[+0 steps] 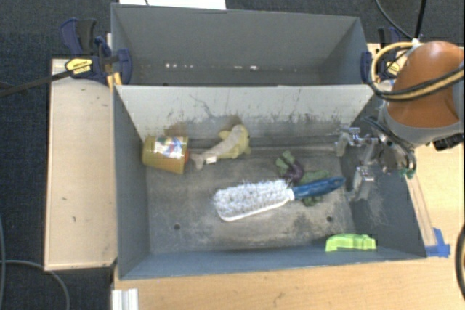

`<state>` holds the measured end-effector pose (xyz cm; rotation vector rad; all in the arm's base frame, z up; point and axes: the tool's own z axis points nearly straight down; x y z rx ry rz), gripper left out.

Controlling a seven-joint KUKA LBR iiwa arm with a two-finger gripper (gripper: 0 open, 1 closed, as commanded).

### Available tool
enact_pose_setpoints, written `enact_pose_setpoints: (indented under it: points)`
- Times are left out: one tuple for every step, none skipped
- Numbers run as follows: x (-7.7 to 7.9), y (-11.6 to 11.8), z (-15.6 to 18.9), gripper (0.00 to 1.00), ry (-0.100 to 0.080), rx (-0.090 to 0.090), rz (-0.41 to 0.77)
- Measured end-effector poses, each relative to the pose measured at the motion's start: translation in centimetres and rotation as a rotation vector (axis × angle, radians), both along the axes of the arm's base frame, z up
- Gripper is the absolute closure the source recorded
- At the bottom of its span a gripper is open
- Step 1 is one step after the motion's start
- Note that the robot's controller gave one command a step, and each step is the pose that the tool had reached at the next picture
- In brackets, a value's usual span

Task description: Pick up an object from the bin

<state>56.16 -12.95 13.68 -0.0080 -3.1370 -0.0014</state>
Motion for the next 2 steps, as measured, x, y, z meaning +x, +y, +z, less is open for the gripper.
enact_pose_setpoints:
  points:
    - [0.2, 0.0, 0.5, 0.0, -0.008, -0.002, 0.004]
    - [1.1, 5.2, -4.9, 0.0, -0.011, -0.004, 0.139]
